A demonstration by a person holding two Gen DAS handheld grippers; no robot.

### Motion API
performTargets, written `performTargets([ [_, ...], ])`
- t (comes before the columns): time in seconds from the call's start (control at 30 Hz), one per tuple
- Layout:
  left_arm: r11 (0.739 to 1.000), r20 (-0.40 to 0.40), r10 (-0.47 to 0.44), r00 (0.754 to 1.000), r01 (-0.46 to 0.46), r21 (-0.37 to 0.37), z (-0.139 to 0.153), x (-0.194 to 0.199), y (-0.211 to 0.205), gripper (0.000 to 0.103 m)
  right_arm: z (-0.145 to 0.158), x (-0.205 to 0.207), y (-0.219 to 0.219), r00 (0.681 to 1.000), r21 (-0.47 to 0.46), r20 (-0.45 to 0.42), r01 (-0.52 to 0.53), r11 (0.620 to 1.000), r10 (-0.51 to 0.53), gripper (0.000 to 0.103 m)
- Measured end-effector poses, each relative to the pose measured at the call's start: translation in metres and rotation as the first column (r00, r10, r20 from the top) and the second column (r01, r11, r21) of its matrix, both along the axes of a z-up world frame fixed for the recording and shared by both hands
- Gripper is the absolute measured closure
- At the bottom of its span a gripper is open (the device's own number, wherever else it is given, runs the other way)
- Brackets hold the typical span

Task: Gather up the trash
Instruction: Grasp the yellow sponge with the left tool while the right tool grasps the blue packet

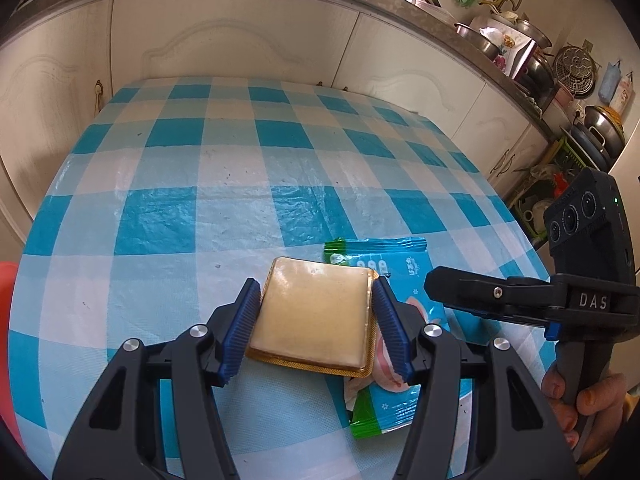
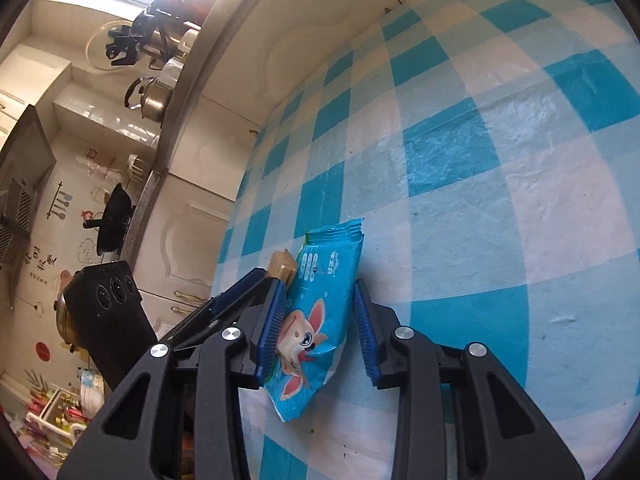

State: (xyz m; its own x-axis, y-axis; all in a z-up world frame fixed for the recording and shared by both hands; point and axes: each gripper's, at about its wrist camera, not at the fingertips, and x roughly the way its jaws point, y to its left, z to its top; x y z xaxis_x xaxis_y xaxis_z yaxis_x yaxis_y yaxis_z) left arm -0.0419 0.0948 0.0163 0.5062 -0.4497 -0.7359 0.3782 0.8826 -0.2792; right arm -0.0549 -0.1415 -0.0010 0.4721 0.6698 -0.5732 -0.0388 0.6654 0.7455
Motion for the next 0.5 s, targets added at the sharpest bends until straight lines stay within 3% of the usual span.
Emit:
performTargets([
  [0.07, 1.0, -0.006, -0.002, 1.0, 0.002, -0.002, -0.001, 0.001, 0.0, 0.044, 0.002, 0.001, 0.004, 1.0, -0.004, 0.009, -0.011, 1.0, 0.011, 0.067],
  [0.17, 1.0, -0.008, 0.001, 1.0, -0.001, -0.013, -0.001, 0.001, 0.002, 0.044, 0.009, 0.0, 0.014, 0.998, -0.062, 0.046, -0.04, 0.997, 0.043, 0.082],
  [0.3, 1.0, -0.01, 0.001, 1.0, -0.001, -0.019, -0.001, 0.002, 0.003, 0.044, 0.0, 0.005, 0.019, 0.998, -0.113, 0.013, -0.06, 0.992, 0.062, 0.086],
  [0.5, 0.999, -0.012, 0.012, 1.0, -0.012, -0.031, -0.001, 0.002, 0.006, 0.045, 0.004, 0.006, 0.025, 0.996, -0.168, 0.04, -0.067, 0.983, 0.075, 0.09],
])
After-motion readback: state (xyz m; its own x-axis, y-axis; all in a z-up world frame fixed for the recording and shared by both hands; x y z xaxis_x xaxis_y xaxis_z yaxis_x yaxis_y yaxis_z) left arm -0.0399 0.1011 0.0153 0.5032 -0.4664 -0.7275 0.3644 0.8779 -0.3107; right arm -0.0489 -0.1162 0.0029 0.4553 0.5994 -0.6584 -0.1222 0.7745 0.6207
